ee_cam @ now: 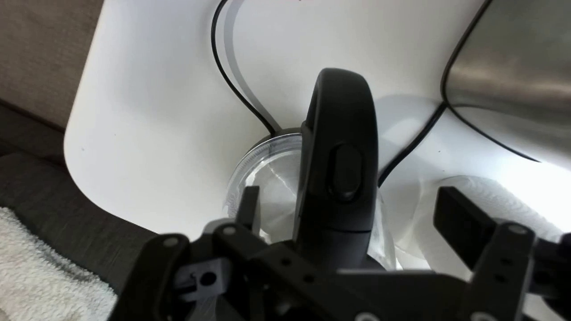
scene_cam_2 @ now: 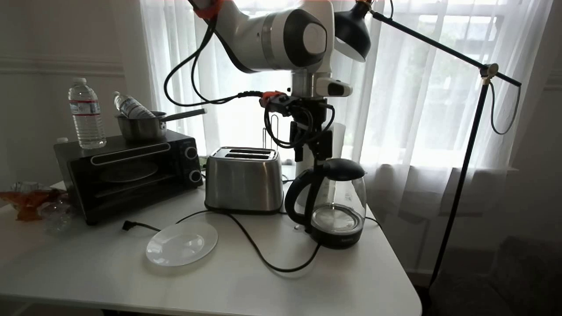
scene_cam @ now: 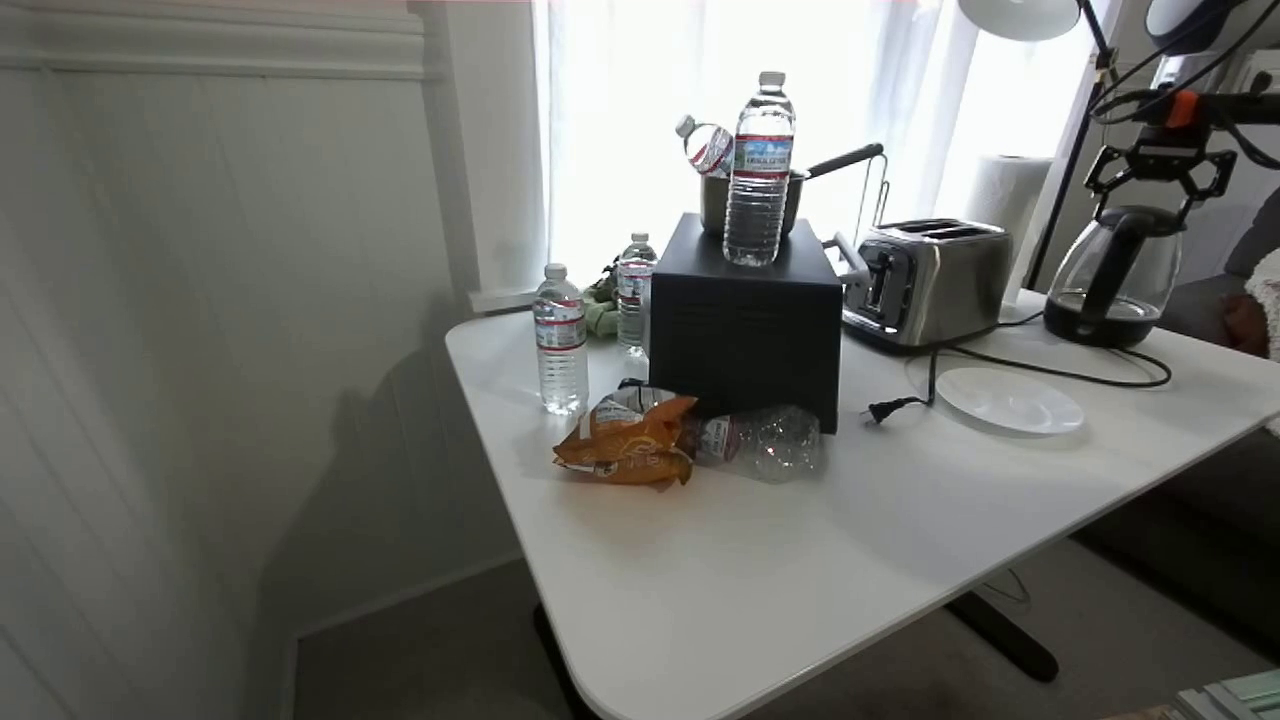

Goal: Pick up the kettle, then place it on the table

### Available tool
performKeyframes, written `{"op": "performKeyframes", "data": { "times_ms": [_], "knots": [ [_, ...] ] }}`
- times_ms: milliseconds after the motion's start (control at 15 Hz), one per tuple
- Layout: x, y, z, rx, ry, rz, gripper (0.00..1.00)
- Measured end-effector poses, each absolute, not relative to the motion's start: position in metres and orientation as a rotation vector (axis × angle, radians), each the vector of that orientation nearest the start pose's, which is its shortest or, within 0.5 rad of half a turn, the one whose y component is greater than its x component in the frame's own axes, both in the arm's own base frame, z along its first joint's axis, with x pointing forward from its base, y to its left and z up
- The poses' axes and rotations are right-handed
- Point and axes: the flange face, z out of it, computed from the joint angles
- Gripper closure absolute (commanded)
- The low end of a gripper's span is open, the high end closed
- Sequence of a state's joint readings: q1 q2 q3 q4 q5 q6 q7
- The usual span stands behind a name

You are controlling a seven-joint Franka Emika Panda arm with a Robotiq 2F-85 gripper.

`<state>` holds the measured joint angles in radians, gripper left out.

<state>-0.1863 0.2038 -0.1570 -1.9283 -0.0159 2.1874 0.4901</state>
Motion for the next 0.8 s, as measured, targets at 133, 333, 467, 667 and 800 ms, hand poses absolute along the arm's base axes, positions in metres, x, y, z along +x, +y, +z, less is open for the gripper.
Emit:
{"op": "performKeyframes", "data": {
  "times_ms": [133,333,467,667,800],
  "knots": [
    [0.581,-0.201,0.382,-2.919,1.278,-0.084,0.00],
    [0.590,-0.205,0.368,-2.916,1.308,-0.061,0.00],
    [0.594,-0.208,0.361,-2.914,1.327,-0.051,0.00],
    [0.598,-0.214,0.353,-2.911,1.352,-0.033,0.00],
    [0.599,-0.215,0.350,-2.909,1.366,-0.010,0.00]
  ]
}}
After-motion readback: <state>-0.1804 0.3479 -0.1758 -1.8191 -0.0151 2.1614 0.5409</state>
